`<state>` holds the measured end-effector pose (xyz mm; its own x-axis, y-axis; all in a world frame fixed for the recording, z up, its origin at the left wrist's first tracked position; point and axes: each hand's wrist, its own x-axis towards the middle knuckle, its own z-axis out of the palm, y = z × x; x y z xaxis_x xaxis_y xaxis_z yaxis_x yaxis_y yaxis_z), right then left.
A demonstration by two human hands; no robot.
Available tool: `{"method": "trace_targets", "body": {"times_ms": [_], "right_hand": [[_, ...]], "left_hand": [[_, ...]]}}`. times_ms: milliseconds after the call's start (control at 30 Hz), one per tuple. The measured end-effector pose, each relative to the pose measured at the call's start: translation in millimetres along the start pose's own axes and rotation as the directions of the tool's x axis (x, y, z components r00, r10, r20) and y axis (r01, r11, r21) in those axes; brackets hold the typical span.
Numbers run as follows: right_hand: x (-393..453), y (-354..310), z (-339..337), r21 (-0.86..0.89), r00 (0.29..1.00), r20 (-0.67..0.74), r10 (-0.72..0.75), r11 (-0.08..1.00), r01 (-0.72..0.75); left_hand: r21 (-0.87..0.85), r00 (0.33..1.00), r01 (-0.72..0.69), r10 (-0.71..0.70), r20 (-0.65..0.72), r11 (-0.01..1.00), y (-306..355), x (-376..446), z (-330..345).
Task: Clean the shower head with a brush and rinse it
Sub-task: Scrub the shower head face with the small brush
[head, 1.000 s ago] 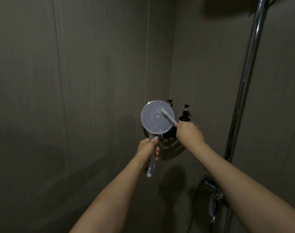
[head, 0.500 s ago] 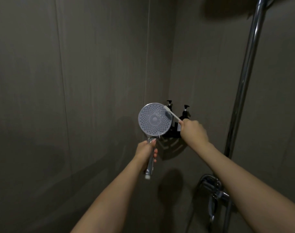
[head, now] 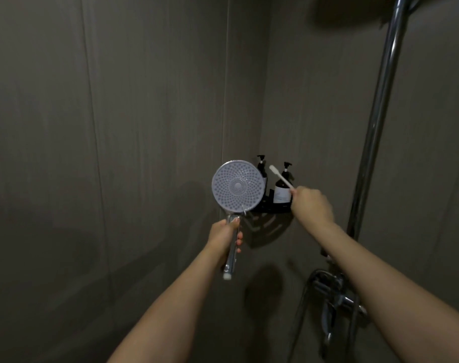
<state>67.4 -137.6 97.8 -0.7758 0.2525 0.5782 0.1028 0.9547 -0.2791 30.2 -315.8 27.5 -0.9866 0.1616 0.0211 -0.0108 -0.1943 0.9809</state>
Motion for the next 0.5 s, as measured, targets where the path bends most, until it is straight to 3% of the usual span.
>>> {"method": "trace_targets", "body": {"times_ms": [67,133,233,300,400,500], "right_hand": [[2.9,0.7,-4.1,0.01,0.995,-0.047,-0.085,0.996,0.086],[-4.7,-3.9,1.2,-0.008,0.987,-0.007,-0.161,0.987,0.161],[-21.2,-3.3,17.7,-0.033,0.949,0.247,-0.194,0.977,0.209],[-27.8,-4.0,24.5,-0.001,0.916,0.336,-0.219,0.972,0.233],[-23.9,-0.6,27.7,-0.051,0.93,0.307,-0.204,0.972,0.23],[-13.5,7.6,22.2,-0.064,0.991,0.106,-0.08,0.994,0.087]], "left_hand": [[-0.004,1.0,0.002,-0.002,-0.004,1.0,-0.9,0.2,-1.5],[-0.017,1.0,0.003,-0.003,-0.003,1.0,-0.3,0.9,-0.7],[-0.023,1.0,-0.001,0.001,0.011,1.0,2.5,1.4,0.8],[-0.027,1.0,0.006,-0.006,0.009,1.0,-0.3,1.7,-1.0],[-0.065,1.0,0.017,-0.016,0.015,0.998,-6.7,1.5,-0.6],[-0.04,1.0,0.015,-0.014,0.006,0.999,-8.4,3.6,-2.0]]}}
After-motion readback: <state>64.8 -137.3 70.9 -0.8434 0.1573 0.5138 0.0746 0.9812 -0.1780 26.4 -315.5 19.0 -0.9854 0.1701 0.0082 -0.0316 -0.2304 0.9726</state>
